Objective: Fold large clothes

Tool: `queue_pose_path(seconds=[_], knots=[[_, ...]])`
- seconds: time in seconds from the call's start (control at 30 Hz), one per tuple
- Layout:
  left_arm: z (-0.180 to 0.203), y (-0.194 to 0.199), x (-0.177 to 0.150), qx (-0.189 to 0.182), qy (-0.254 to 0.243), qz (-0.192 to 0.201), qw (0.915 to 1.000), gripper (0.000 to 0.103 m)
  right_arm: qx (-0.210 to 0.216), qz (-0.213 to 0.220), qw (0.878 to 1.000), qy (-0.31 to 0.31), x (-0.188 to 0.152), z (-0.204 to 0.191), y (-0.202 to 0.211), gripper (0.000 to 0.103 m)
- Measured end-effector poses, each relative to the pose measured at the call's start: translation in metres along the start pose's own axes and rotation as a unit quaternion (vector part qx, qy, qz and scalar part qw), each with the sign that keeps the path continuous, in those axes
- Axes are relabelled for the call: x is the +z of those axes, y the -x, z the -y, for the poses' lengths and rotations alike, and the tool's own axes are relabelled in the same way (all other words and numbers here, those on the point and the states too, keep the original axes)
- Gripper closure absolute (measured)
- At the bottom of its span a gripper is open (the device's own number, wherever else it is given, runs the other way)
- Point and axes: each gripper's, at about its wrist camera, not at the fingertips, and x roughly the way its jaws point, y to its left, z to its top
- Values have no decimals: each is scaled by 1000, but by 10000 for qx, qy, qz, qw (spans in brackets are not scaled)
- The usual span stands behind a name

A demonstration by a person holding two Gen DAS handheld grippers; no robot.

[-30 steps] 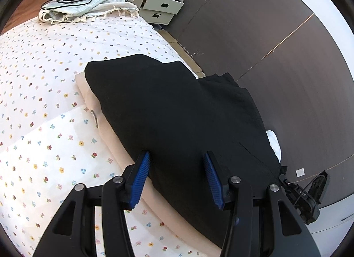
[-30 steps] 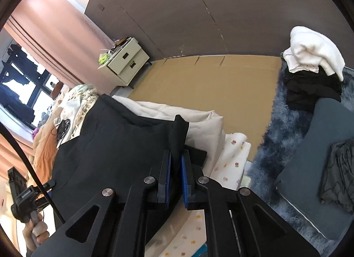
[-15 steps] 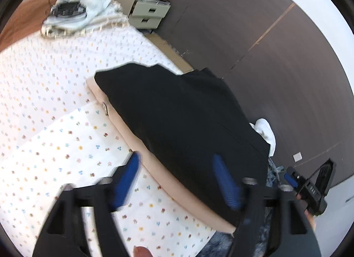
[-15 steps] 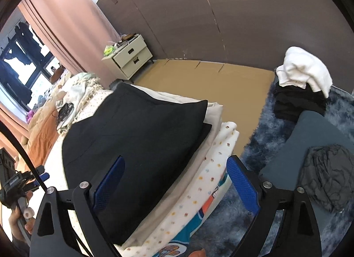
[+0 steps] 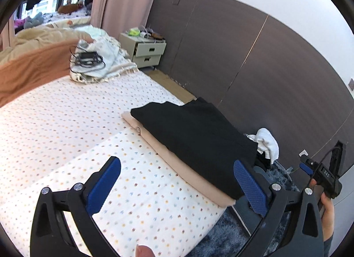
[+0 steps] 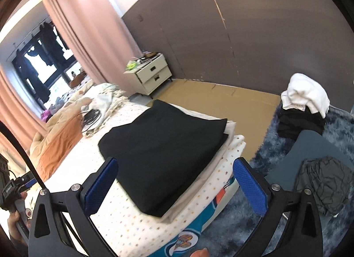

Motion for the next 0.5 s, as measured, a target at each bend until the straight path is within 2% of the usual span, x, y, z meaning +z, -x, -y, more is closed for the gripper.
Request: queue_pose_path(seconds=[0.33, 0.5], knots=[[-7, 122, -38, 376, -5, 597, 9975, 0, -68, -24, 9985, 535, -19, -29, 66, 0], [-20, 182, -65, 607, 153, 842, 9945, 0, 266, 107, 9976, 623, -34, -38, 95, 0]])
